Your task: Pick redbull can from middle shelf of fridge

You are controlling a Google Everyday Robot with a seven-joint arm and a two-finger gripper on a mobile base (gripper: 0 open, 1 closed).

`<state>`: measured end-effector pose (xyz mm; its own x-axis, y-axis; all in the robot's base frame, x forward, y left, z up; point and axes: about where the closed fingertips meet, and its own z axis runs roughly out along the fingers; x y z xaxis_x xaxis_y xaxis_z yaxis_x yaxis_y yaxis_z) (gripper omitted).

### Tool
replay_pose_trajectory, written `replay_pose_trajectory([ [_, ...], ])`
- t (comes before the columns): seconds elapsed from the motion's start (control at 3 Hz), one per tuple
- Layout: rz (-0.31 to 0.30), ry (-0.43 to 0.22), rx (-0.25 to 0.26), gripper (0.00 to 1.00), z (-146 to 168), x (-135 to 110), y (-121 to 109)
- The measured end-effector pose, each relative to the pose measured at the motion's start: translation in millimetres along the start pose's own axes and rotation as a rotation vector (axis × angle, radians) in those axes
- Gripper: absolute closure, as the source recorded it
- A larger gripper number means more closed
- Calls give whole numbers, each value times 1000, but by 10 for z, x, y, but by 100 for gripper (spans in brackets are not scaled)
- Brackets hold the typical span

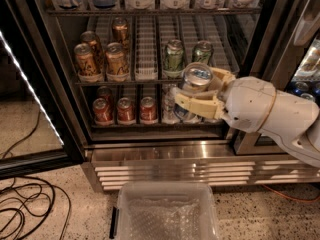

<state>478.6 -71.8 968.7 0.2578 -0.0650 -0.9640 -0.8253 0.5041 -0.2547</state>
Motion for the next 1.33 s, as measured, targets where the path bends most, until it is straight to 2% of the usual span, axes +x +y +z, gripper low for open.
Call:
replay_pose_trajectory([
  [0.33, -4, -39, -101, 100, 115, -172, 364],
  [0.67, 2, -61, -171, 100, 147, -291, 640],
  [1.0, 9, -83, -223, 100, 152, -410, 861],
  [1.33, 9, -83, -223, 100, 152, -410, 861],
])
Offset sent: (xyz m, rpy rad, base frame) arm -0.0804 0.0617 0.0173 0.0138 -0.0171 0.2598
